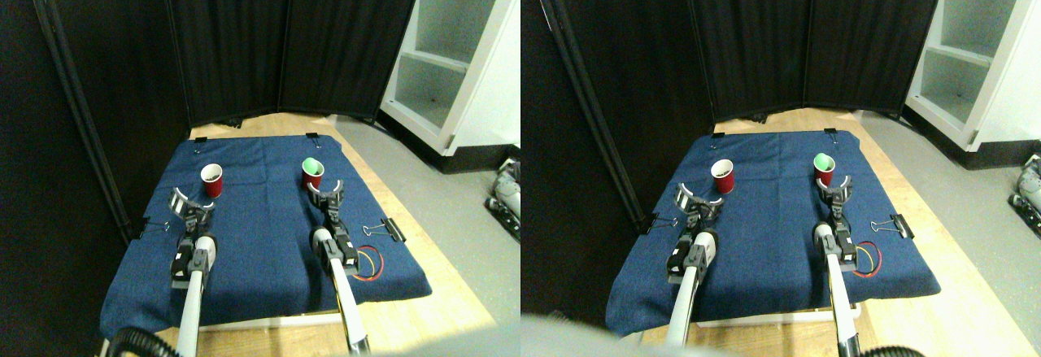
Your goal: Pour (bimanual)
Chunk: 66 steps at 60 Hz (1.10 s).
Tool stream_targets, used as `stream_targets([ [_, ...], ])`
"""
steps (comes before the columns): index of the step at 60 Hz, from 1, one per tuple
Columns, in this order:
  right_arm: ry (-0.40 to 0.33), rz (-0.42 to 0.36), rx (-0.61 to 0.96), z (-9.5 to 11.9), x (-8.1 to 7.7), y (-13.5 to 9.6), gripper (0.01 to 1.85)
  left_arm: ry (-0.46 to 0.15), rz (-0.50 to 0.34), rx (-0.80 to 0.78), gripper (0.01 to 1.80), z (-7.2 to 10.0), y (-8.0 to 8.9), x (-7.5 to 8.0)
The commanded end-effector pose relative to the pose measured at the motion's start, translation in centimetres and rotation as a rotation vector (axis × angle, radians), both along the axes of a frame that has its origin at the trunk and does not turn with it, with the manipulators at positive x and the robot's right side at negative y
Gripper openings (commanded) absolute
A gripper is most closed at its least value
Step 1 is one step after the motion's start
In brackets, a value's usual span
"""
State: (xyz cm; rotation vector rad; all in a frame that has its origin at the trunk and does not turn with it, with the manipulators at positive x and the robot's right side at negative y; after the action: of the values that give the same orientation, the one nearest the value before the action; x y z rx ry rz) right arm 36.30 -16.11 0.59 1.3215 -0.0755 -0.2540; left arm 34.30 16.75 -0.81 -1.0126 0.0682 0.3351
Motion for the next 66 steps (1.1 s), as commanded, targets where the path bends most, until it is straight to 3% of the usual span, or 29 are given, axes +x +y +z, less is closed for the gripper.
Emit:
stream_targets([
  [1,0.008,0.018,0.007,-0.2,0.4,0.1,0.73,-0.031,0.010,-0.048,1.12,0.4,-0.1,0.5],
  [5,0.020,0.036,0.007,-0.3,0.5,0.3,0.77,-0.045,0.044,-0.109,1.05,0.1,-0.4,0.8],
  [36,0.018,0.081,0.031,-0.2,1.0,0.8,0.80,-0.044,0.018,-0.211,0.93,-0.2,-1.7,2.3],
  [58,0.023,0.040,0.038,-0.5,1.6,1.1,0.83,0.014,-0.020,-0.329,1.03,-0.2,-2.8,3.9],
  [66,0.024,0.027,0.102,-0.6,1.8,1.2,0.81,0.022,-0.029,-0.343,0.99,-0.5,-3.1,4.2],
])
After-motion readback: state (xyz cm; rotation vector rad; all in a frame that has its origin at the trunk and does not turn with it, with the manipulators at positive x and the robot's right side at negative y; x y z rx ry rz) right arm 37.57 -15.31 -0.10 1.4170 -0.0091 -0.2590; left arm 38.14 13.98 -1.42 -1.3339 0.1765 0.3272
